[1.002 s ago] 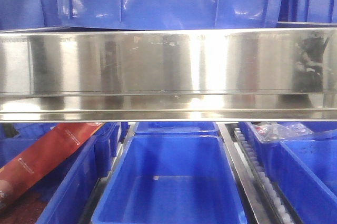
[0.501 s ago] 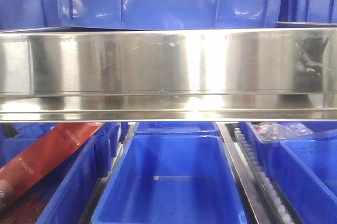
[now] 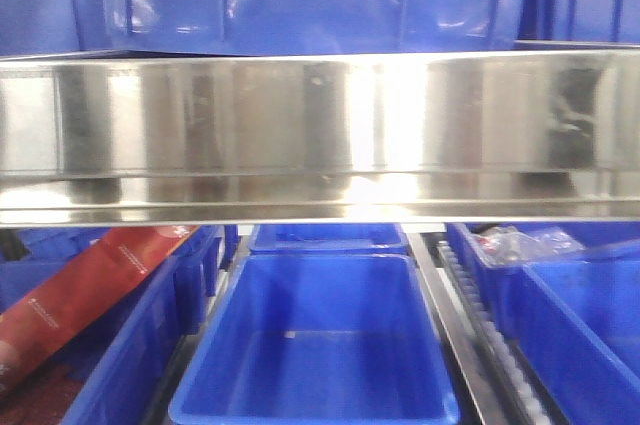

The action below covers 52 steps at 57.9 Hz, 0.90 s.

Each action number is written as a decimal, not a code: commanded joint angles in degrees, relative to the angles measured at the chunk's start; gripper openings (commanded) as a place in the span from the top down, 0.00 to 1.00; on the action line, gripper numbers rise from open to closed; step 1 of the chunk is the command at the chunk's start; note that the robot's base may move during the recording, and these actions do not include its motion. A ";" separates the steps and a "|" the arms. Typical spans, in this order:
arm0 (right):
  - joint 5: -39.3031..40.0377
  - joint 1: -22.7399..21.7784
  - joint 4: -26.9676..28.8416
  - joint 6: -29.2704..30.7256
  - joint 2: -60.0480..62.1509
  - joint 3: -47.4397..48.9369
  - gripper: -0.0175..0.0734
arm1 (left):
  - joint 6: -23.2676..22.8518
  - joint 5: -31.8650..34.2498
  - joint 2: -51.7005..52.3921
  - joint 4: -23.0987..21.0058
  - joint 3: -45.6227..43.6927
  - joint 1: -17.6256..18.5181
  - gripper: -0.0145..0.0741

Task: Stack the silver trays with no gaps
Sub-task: 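Pull the held silver tray off the shelf toward the robot, then turn the base away from the rack while both grippers hold the tray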

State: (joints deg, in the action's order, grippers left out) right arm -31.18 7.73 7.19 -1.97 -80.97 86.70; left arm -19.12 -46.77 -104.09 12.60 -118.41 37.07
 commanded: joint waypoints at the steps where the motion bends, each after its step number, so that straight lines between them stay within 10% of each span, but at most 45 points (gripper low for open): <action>1: 2.10 0.72 1.71 1.45 0.78 0.59 0.90 | 0.48 4.12 0.95 -1.72 -0.66 0.82 0.86; 52: 2.22 0.72 1.71 1.45 0.78 0.59 0.90 | 0.48 4.12 0.95 -1.72 -0.66 0.82 0.86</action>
State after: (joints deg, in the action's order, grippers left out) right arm -31.18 7.73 7.19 -1.97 -80.63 86.70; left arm -19.12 -46.43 -104.09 12.59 -118.51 37.07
